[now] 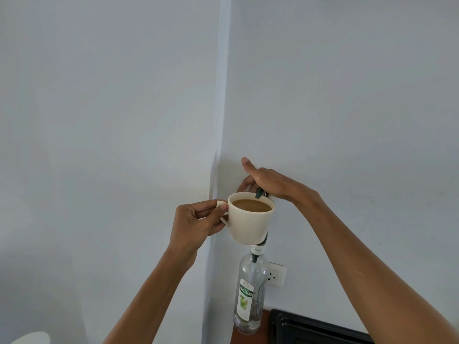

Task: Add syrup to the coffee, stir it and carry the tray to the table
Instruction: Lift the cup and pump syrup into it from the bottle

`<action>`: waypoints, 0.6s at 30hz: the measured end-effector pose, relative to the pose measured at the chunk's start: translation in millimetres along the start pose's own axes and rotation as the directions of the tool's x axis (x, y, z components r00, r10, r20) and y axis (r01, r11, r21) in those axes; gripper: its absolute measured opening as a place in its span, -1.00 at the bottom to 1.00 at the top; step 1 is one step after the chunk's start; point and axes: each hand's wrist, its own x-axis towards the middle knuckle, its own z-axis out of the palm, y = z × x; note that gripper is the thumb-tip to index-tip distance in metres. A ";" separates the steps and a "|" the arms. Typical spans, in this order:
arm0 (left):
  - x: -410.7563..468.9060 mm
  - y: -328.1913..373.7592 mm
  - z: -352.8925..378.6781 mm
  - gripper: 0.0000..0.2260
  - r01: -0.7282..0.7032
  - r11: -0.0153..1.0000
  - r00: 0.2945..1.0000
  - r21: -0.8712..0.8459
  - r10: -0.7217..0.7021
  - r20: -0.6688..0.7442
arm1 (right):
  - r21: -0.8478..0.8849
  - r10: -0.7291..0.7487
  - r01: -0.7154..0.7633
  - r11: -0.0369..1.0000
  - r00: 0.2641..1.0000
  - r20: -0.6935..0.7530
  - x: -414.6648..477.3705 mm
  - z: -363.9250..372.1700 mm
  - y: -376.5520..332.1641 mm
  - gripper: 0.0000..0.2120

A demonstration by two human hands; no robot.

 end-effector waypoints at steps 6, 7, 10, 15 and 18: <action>-1.9 -3.4 -1.2 -0.80 0.005 1.000 1.000 0.014 -0.006 0.023 | -0.022 0.036 -0.036 0.999 0.999 0.033 0.8 -5.9 -5.1 -0.05; -2.0 -3.7 -1.3 -0.81 0.007 1.000 1.000 0.014 -0.007 0.025 | -0.022 0.040 -0.039 0.999 0.999 0.036 0.5 -6.7 -5.7 -0.05; -2.4 -4.0 -1.8 -0.85 0.010 1.000 0.999 0.011 -0.010 0.032 | -0.019 0.044 -0.044 0.999 0.998 0.035 -0.5 -7.4 -5.5 -0.05; -0.3 -3.4 -1.7 -0.83 0.010 1.000 1.000 -0.007 -0.010 0.025 | -0.023 0.034 -0.034 0.999 0.999 0.004 -1.8 -2.8 -2.1 -0.07; 1.5 -3.0 -2.8 -0.85 0.013 1.000 0.999 -0.015 -0.013 0.031 | -0.019 0.028 -0.028 0.999 1.000 0.002 -1.0 -1.3 -2.2 -0.08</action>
